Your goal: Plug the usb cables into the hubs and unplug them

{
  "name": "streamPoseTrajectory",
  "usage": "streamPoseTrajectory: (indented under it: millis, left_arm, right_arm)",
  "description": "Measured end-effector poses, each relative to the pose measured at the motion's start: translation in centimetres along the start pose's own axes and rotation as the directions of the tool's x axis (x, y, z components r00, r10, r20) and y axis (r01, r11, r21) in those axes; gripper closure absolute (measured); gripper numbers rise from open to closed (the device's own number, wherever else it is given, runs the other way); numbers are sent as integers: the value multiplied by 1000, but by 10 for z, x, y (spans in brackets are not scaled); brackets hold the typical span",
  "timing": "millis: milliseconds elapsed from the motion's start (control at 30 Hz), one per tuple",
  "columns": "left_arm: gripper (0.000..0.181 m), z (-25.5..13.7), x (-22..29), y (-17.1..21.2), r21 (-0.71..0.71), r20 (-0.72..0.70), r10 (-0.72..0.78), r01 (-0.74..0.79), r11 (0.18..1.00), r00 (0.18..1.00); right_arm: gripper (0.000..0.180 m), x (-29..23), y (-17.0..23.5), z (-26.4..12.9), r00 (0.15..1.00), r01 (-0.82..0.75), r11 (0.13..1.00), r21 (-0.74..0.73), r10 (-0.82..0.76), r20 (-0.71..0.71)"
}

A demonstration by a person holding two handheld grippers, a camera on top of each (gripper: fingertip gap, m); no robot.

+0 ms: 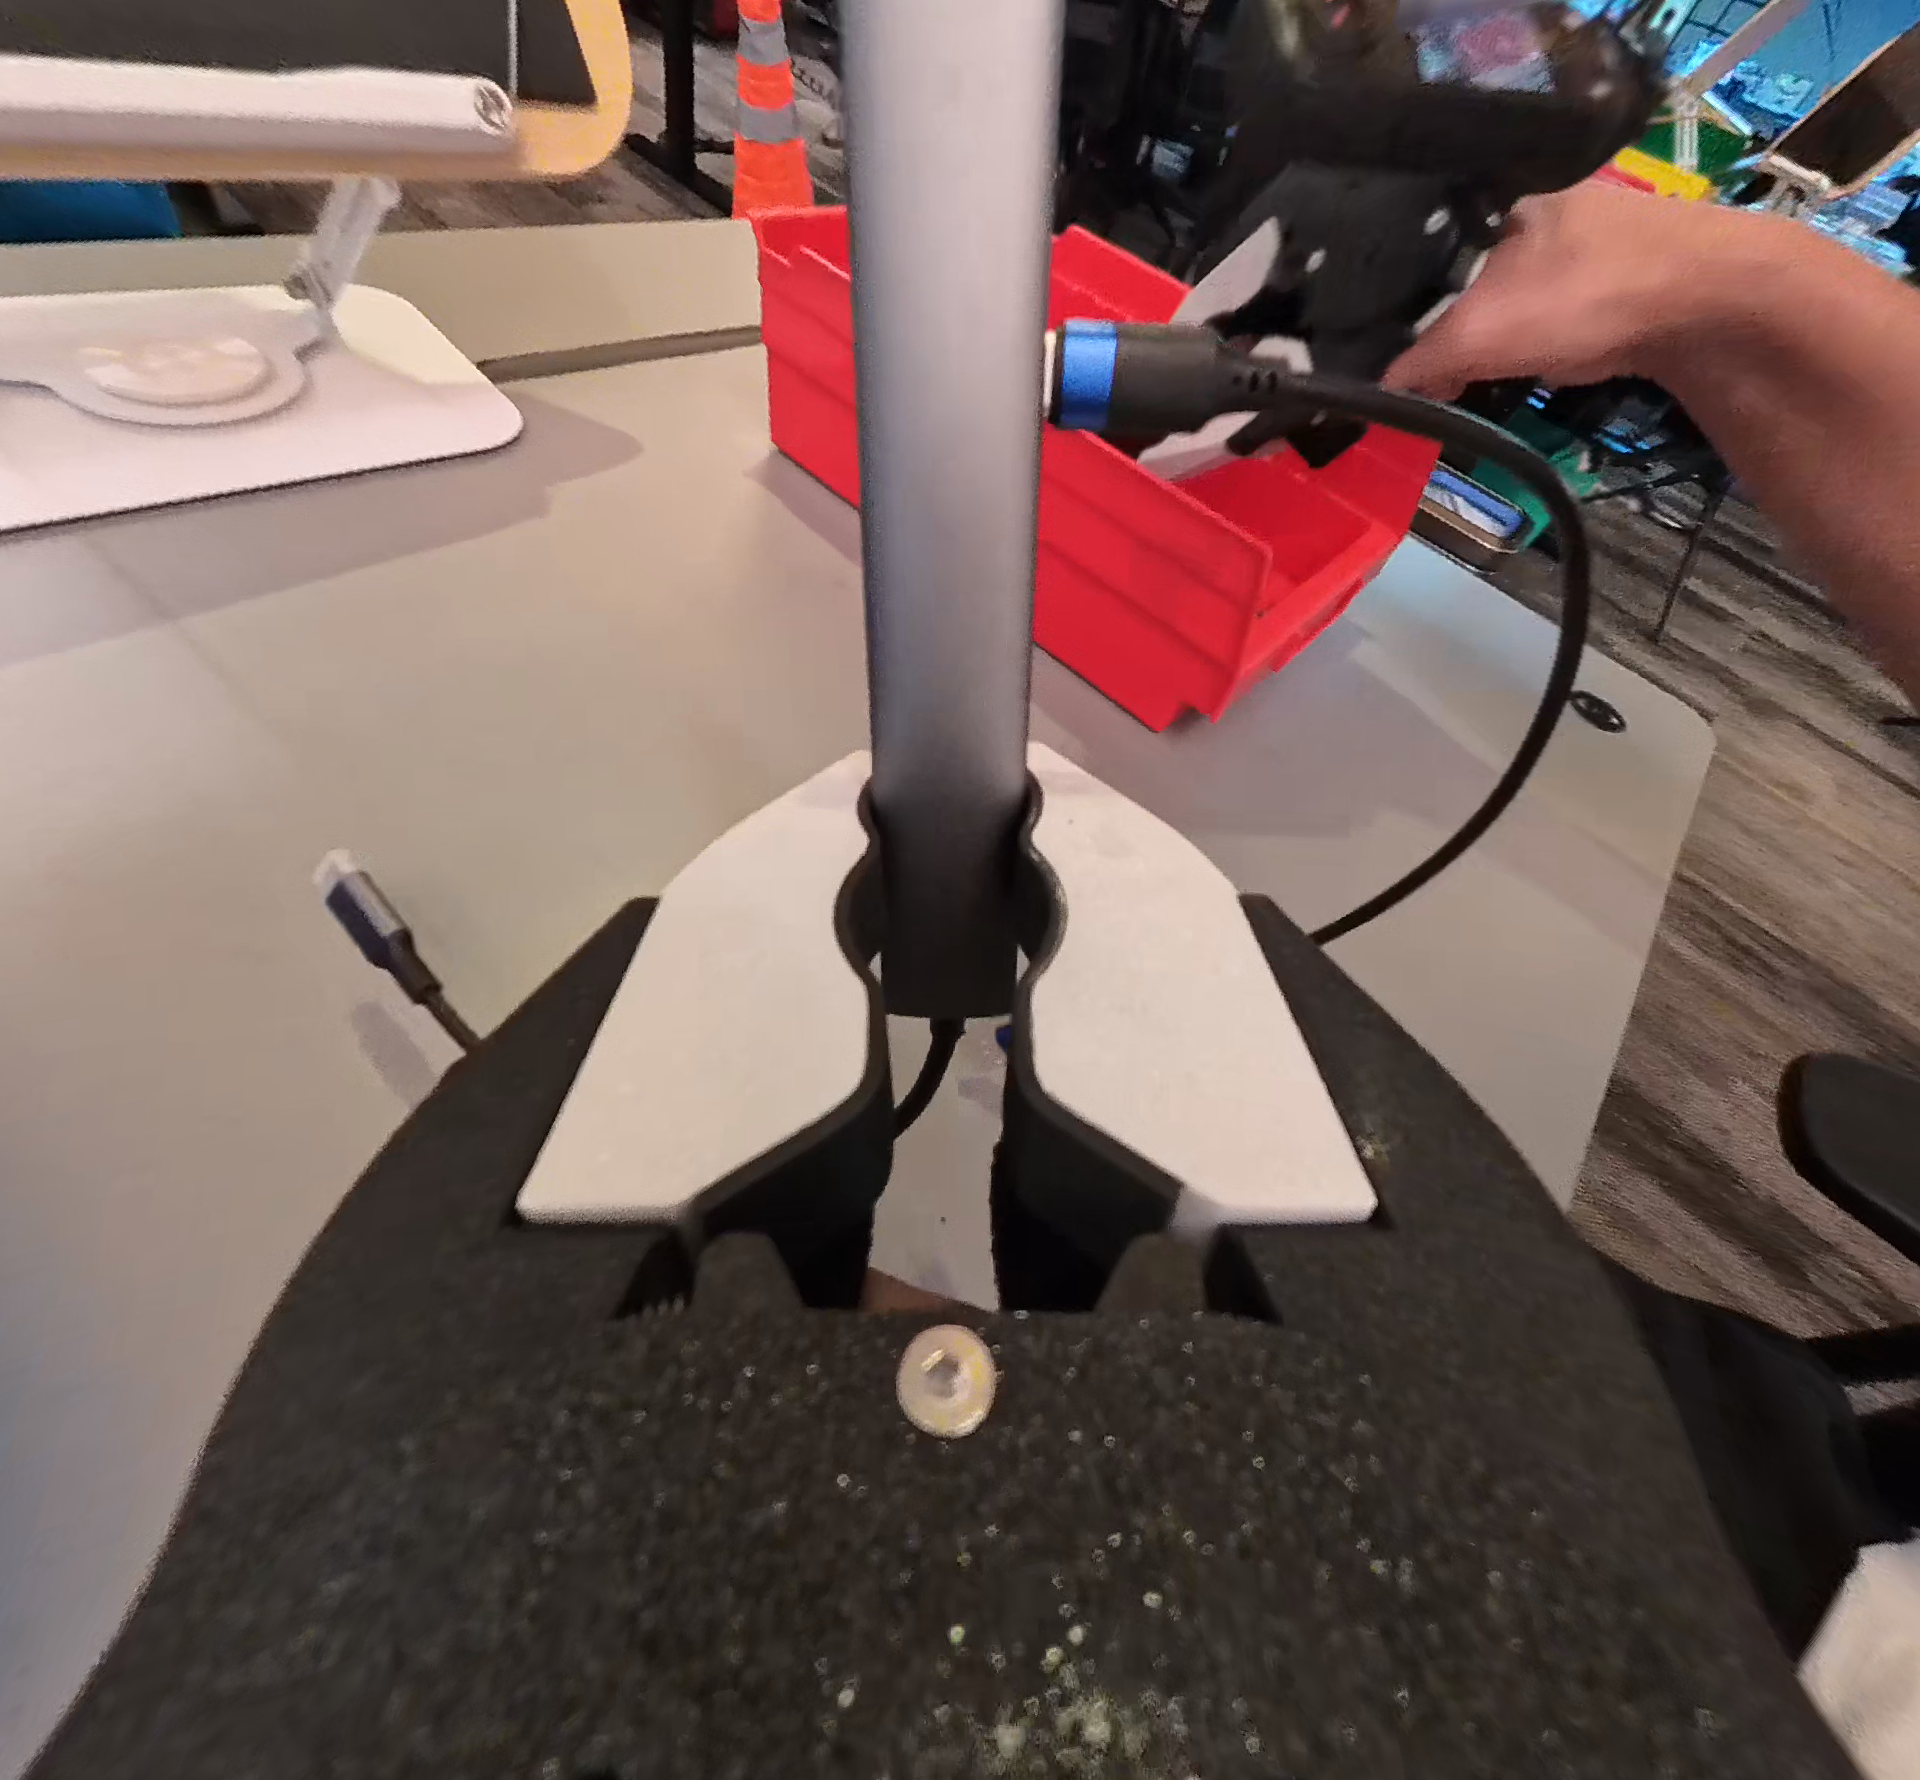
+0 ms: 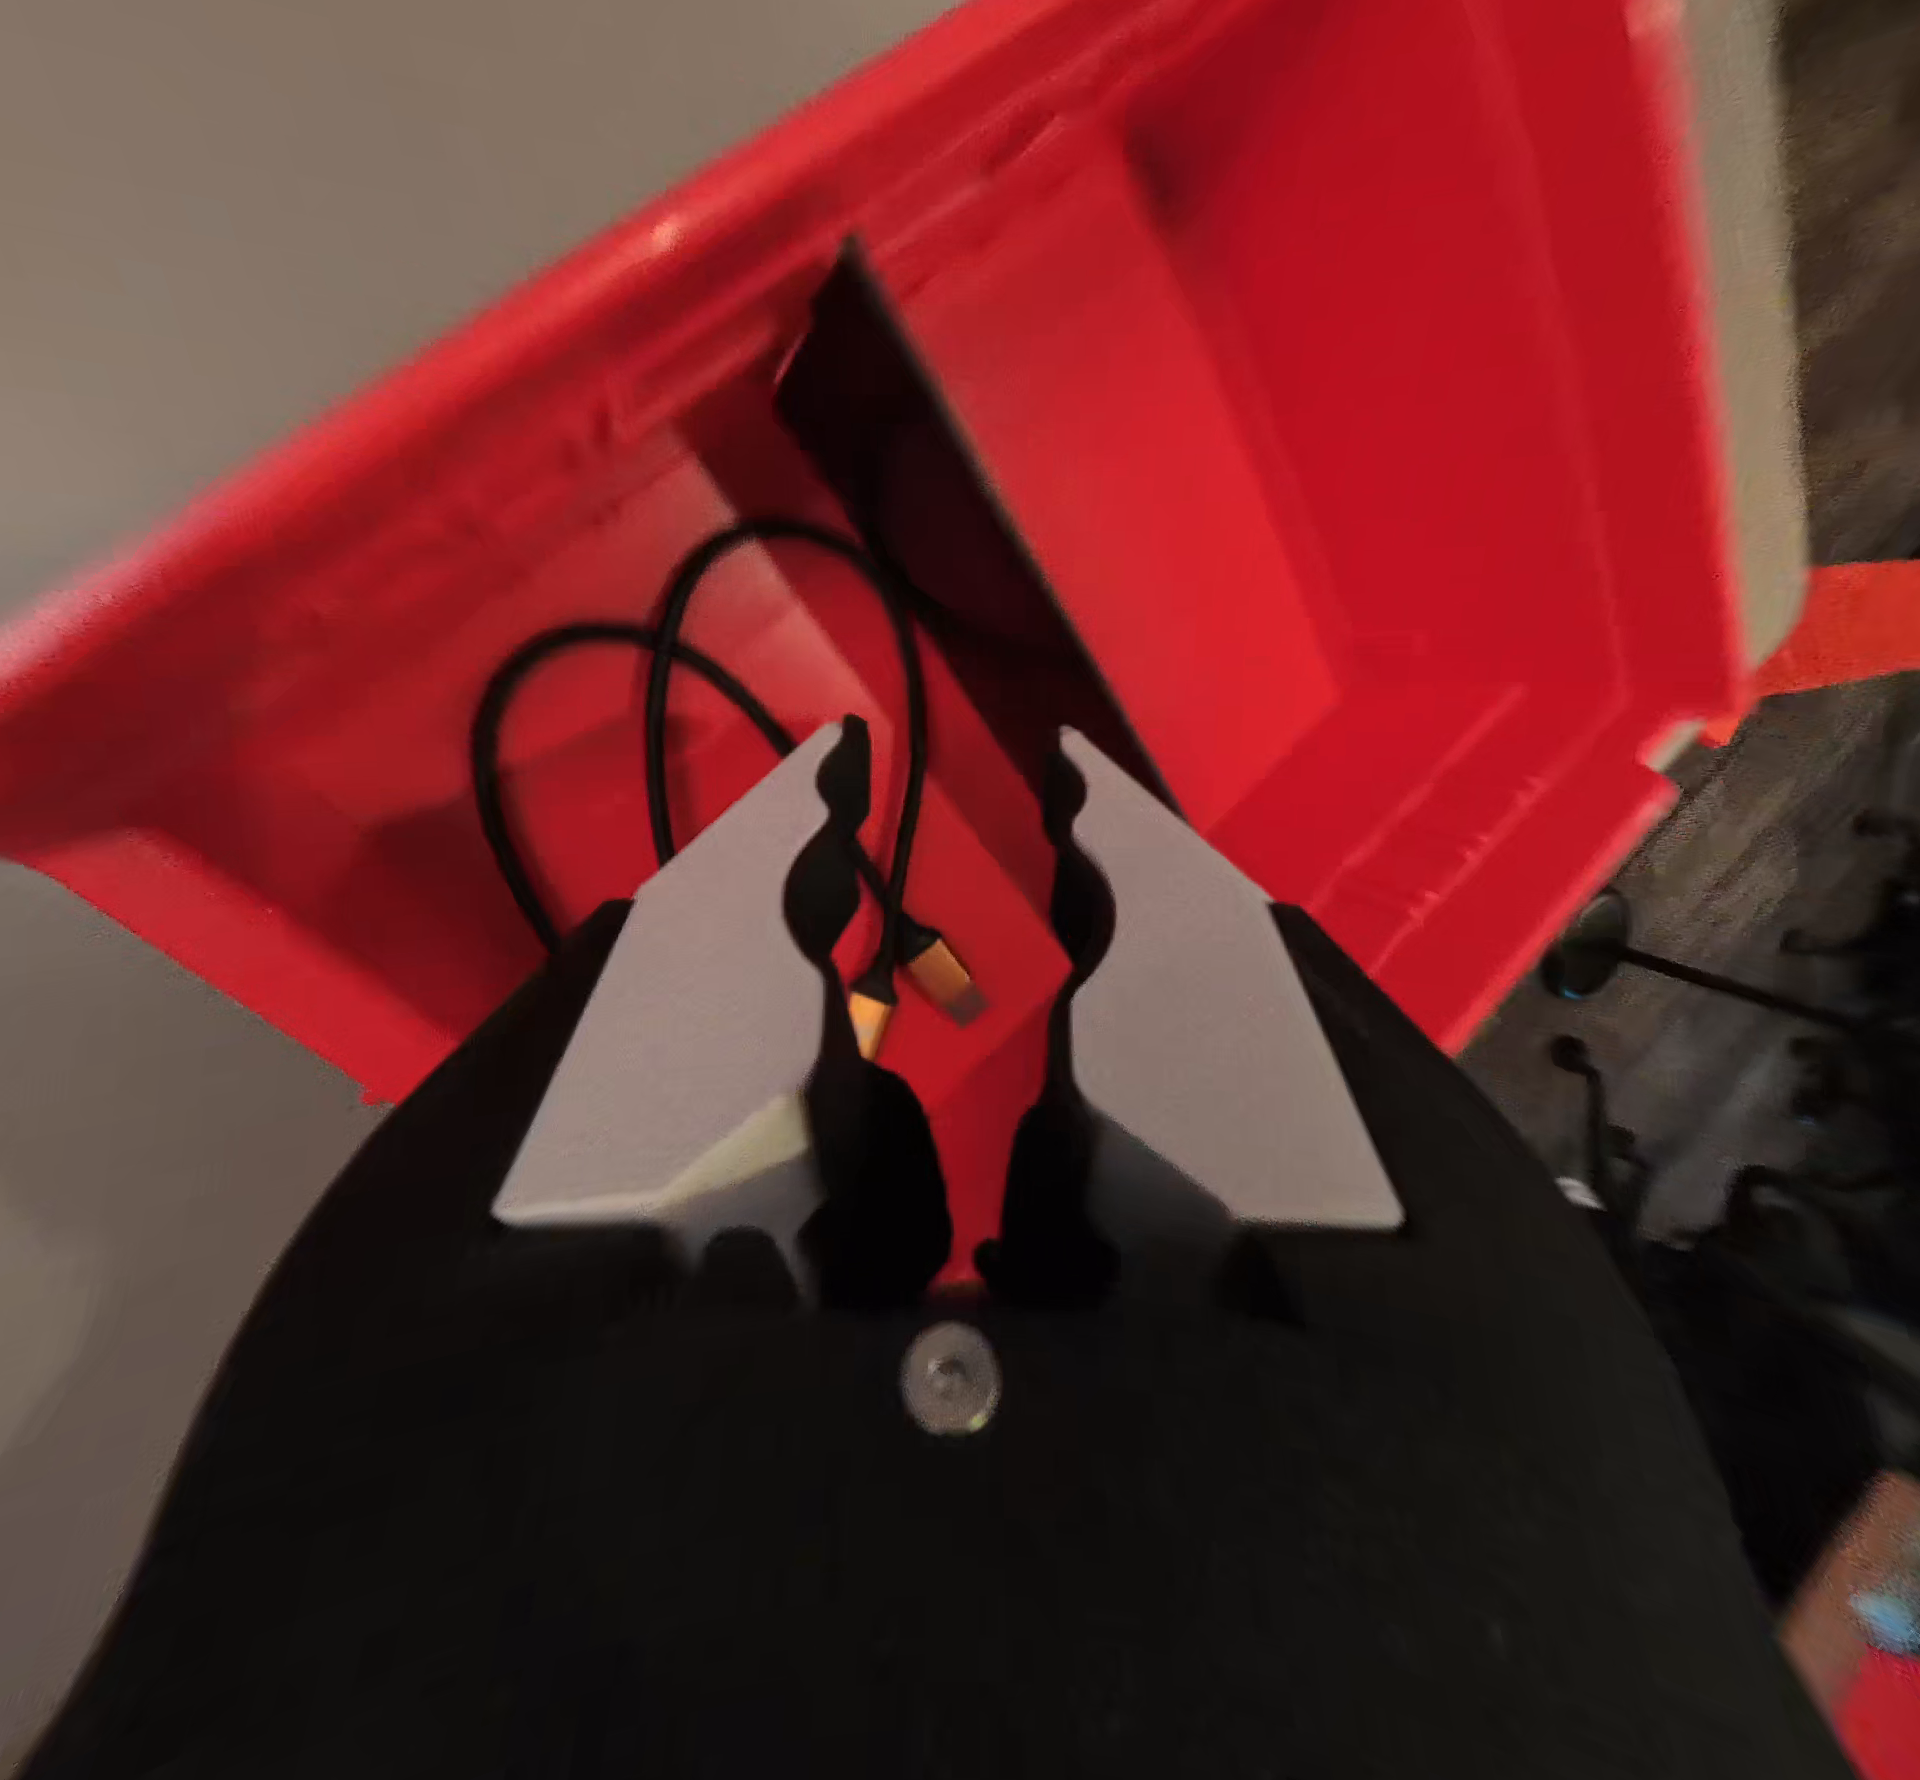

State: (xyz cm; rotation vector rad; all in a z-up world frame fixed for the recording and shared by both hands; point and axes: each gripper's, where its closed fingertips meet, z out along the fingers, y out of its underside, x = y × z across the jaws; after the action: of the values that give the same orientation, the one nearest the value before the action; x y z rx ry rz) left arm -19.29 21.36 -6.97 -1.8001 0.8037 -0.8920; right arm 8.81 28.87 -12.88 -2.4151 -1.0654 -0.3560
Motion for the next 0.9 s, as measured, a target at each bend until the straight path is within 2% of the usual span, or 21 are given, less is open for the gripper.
streamPoseTrajectory:
  millis: [100,200,267,300,367,467,567,667,767,900]
  left_arm:
    - [161,-3,-6,-5,34,34,20,-21,999,999]
    - [161,-4,-9,-7,65,54,28,-32,997,998]
    - [161,-4,-9,-6,80,54,29,-33,996,998]
    - [161,-4,-7,-7,88,46,26,-29,996,999]
    - [161,-6,1,-8,113,-2,7,-7,994,1000]
    - [161,-8,9,-11,139,-49,-16,23,990,999]
    - [161,-9,11,-11,149,-46,-10,17,989,999]
    - [162,-9,16,-10,152,-36,10,-4,988,999]
    - [161,-8,23,-10,163,-1,53,-53,985,999]
    - [161,-7,26,-7,154,36,65,-70,986,997]
  right_arm:
    - [148,3,-42,-56,980,-173,947,270,193,-49]
    - [148,-56,-104,-123,962,-270,751,602,238,135]
    - [148,-102,-129,-144,956,-293,651,700,195,219]
    - [148,-119,-137,-144,955,-298,620,726,198,222]
    - [148,-144,-148,-126,964,-263,613,745,188,185]
    - [148,-184,-168,-121,983,-179,588,789,78,165]
    - [152,-208,-188,-162,984,-167,422,891,13,179]
    - [149,-208,-199,-175,973,-232,391,891,82,217]
    - [153,-200,-205,-190,950,-301,313,901,181,255]
    - [172,-199,-203,-184,936,-328,347,879,244,254]
